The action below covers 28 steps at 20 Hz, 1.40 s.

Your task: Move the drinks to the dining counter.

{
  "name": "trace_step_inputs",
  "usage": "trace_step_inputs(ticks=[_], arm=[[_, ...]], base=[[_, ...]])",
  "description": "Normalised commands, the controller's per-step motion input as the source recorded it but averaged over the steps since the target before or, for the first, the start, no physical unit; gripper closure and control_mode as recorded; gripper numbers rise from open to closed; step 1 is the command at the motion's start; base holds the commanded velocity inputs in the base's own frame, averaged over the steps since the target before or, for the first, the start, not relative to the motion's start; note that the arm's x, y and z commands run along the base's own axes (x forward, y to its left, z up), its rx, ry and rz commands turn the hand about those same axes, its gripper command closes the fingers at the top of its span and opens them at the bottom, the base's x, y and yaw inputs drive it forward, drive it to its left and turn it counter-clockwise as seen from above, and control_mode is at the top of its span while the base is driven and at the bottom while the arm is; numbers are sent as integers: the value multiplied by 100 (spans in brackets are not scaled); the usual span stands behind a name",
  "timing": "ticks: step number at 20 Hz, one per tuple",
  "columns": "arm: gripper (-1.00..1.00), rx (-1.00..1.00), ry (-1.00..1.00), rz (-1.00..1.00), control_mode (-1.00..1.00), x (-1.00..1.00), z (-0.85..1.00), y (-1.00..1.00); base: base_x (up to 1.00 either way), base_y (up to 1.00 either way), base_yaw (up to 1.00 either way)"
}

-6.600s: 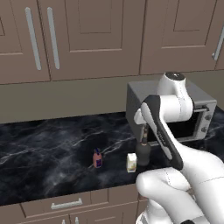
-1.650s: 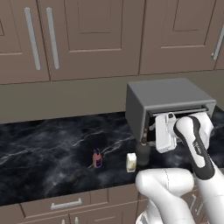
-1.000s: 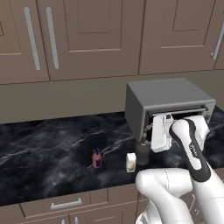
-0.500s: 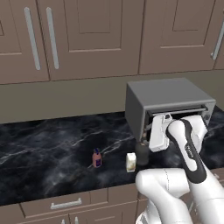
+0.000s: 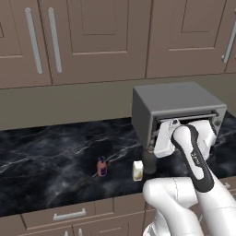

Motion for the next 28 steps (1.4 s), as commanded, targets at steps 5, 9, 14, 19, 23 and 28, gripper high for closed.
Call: trace_step_inputs(ticks=[5,9,14,19,23,28], arm=[[-100,0,7,1,-100,49,-9,-11],[100,0,7,2,-100,40,-12,-19],[100,0,3,4,-100,21,-14,-15],[100,0,0,1,-100,2,-7,0],[100,0,0,0,-100,0,6,0],[100,-1,-4,6,-100,-4,73,0]], base=[[0,0,0],[0,0,0],[0,0,0],[0,0,0],[0,0,0],[0,0,0]])
